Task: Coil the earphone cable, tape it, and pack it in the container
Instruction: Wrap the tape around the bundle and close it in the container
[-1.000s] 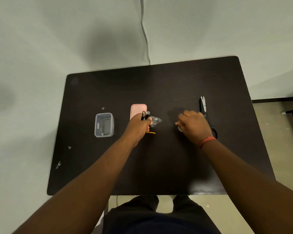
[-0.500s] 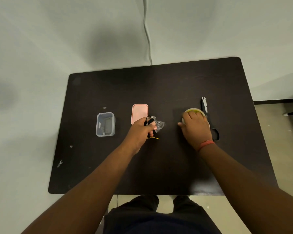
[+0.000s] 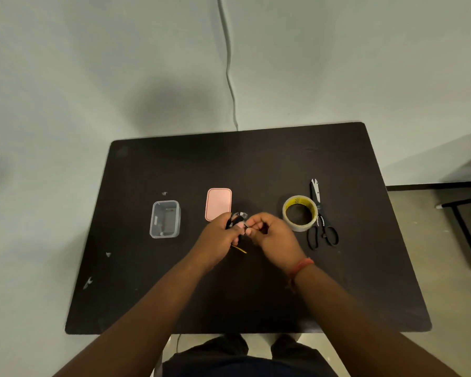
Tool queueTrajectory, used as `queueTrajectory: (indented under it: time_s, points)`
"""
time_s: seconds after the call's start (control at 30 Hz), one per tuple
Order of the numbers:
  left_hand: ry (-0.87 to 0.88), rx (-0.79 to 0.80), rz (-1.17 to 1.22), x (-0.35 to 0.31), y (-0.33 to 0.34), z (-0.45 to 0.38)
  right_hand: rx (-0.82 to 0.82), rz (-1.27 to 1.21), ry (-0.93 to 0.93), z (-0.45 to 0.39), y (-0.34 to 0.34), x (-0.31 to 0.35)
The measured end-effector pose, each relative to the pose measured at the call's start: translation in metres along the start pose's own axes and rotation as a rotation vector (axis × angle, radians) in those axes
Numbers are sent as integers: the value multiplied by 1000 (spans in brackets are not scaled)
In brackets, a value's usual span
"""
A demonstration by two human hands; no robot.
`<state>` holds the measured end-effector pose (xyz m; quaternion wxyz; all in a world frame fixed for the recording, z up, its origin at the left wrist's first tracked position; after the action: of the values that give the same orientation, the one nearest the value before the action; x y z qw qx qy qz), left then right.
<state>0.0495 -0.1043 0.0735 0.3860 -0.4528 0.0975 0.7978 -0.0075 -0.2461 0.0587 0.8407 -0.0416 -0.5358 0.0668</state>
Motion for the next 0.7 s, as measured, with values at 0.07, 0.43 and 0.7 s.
queueTrajectory:
  time_s: [0.07,0.43,0.7]
  points:
    - [15,-6,-46,-5,0,4,-18,-20,0,2,0,4]
    - [77,-63,-46,-26,-4,10,-270,20,-42,10,-5,29]
    - [102,-58,54,-44,-19,21,-357,-224,-132,16,-11,42]
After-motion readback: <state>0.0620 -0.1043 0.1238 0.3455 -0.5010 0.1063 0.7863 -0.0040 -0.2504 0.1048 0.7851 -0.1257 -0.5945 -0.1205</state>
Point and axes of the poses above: each hand's wrist, its own z-axis away from the middle knuckle, its own y-axis out of the palm, x = y × z, the point moved 2 cm from there along -z, towards the middle knuckle, and after that the axes turned 11 degrees about x, right-handed, at the moved point
